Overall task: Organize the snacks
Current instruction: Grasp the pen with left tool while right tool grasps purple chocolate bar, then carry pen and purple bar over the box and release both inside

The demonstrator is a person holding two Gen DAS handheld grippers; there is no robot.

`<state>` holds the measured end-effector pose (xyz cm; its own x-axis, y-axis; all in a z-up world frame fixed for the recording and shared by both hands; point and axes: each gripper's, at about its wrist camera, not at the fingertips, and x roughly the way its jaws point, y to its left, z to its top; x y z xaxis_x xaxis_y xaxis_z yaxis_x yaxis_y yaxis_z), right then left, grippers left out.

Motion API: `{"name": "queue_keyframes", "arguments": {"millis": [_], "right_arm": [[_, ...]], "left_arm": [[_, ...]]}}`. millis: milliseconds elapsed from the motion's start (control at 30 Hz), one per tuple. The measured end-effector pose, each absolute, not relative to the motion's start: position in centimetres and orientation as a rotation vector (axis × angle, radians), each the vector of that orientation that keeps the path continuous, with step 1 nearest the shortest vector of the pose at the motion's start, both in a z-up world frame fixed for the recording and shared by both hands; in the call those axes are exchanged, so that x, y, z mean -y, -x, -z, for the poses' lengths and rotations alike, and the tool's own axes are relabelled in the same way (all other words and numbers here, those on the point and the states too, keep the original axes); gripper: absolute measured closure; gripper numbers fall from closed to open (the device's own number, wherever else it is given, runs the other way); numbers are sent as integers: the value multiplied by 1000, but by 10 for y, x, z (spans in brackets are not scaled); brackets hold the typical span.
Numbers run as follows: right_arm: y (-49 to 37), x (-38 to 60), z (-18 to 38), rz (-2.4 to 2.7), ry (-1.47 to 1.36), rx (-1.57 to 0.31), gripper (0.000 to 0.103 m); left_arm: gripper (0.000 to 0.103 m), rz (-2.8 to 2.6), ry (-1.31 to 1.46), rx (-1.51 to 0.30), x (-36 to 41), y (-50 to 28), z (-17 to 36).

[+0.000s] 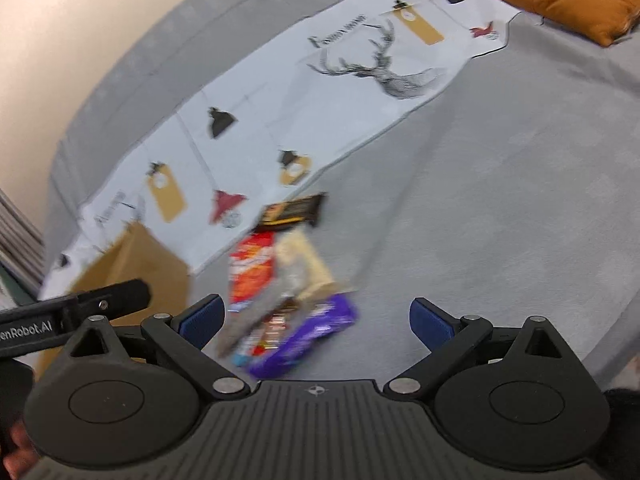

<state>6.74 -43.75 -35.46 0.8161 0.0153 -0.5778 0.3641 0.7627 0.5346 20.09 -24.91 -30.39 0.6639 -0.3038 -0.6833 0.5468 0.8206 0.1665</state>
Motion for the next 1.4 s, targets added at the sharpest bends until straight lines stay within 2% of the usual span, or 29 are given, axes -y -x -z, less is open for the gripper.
{"name": "queue_keyframes", "arguments": {"millis": [233,333,400,467,667,733,767,800,833,867,900,1033,1200,1300,1400], "right_arm": [[-75,460,378,169,-792,-619,9],[-89,454,383,148,-830,-635,15],[-101,448,386,134,-836,-653,37],[-112,442,393,151,-826,-698,44],[-133,434,407,141,-840,-737,46],[-136,433,408,135,-846,-729,47],[-138,433,409,134,-856,-723,53],[-140,434,410,134,-856,-724,72],[-141,435,411,146,-848,-726,80],[-140,436,412,160,-844,-720,86],[-138,439,413,161,-862,-701,90],[-130,445,398,166,-821,-671,91],[-115,454,360,148,-648,-636,91],[-114,461,364,158,-664,-661,90],[-126,456,389,140,-725,-761,82]], "left_arm": [[0,490,-310,-783,257,-238,341],[2,520,-312,-818,269,-250,358],[4,540,-354,-832,279,-258,371],[7,545,-362,-869,283,-270,384],[22,553,-210,-1015,268,-303,413],[38,546,-203,-1026,264,-305,410],[53,560,-203,-1035,262,-305,407],[64,576,-189,-1055,260,-304,405],[69,585,-172,-1081,258,-303,403],[81,594,-150,-1111,255,-302,401],[85,599,-111,-1143,252,-300,398],[89,588,-13,-1208,242,-287,386],[90,545,-66,-1201,235,-271,391],[90,542,-33,-1228,226,-271,399],[90,535,-18,-1234,222,-274,405]]}}
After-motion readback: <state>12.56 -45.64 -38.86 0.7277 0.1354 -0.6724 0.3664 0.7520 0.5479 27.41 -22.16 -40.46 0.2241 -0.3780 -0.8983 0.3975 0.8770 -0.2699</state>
